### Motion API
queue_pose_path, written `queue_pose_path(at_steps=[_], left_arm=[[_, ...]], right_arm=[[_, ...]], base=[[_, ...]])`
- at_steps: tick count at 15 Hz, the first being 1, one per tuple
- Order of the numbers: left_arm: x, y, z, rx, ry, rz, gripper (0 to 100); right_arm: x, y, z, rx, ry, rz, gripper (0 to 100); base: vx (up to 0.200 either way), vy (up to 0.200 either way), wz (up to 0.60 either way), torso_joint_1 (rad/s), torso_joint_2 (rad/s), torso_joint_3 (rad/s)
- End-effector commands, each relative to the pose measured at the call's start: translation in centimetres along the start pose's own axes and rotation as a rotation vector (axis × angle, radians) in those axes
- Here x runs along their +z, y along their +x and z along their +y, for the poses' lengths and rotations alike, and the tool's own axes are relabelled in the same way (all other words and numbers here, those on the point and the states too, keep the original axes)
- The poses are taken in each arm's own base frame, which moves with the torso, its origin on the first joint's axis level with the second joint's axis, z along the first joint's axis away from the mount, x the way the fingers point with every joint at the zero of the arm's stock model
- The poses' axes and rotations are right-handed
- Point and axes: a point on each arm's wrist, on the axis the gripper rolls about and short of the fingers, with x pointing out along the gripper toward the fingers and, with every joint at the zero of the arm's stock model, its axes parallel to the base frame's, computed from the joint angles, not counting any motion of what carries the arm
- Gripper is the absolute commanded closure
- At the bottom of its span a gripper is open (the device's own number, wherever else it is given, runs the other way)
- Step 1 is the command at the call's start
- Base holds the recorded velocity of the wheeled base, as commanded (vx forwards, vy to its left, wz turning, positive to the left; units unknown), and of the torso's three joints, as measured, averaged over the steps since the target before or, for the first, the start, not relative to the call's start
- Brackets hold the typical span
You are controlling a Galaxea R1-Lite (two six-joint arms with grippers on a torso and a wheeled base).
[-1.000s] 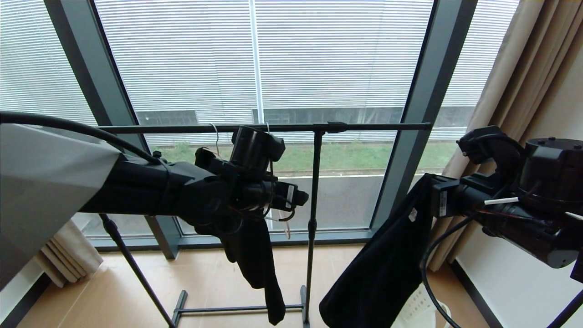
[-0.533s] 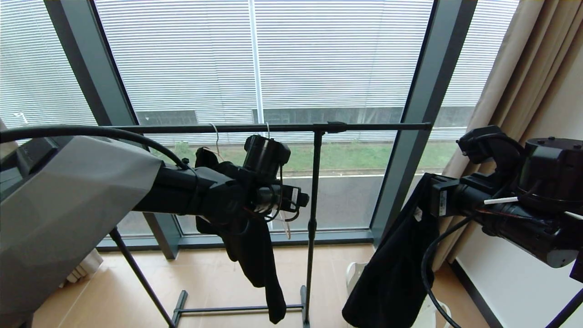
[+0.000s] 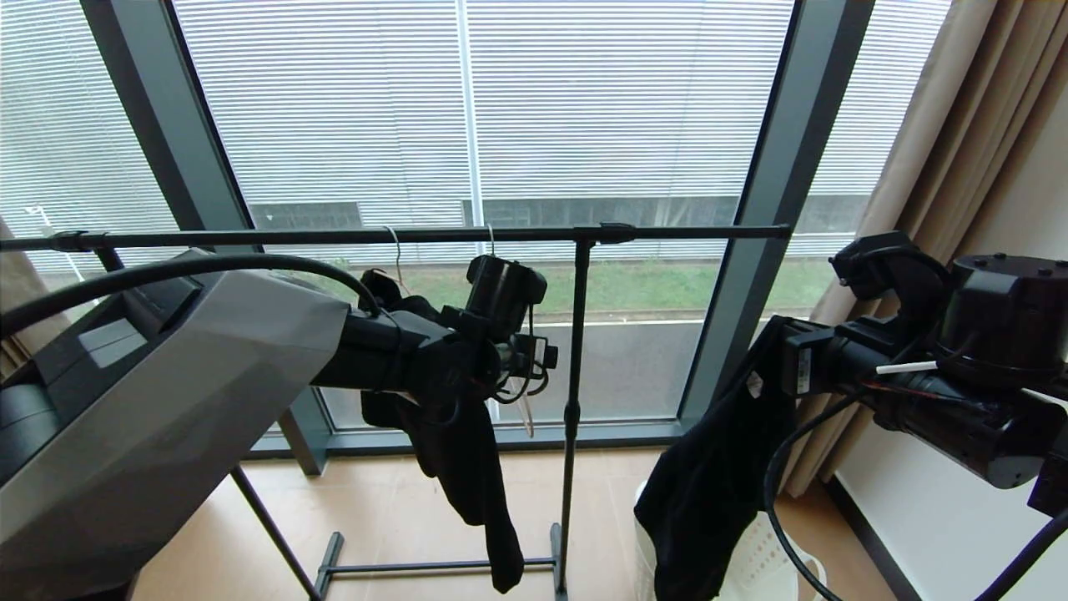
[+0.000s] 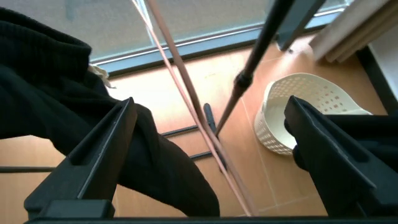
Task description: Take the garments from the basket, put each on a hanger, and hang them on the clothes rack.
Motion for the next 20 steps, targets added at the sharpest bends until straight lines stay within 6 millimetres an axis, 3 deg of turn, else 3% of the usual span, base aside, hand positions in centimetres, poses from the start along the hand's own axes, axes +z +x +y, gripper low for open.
queue_pose_path(at_steps=[1,10,20], left_arm=[[-0.3,0.8,-0.2,0.003,0.000,0.004,0],[-0.9,1.9,-0.7,0.106,0.003,-0.005,0],[-0.7,-0.7,0.8,0.178,-0.071,0.070,0]], right_arm=[[-0.2,0.2,0.1,0.000,-0.003,0.009,100],[-0.3,0.2,0.1,-0.001,-0.004,0.011,100],[-0.2,0.2,0.1,0.000,-0.003,0.008,100]], base=[[0.000,0.000,0.00,0.000,0.00,0.000],[0.000,0.000,0.00,0.000,0.00,0.000],[0.000,0.000,0.00,0.000,0.00,0.000]])
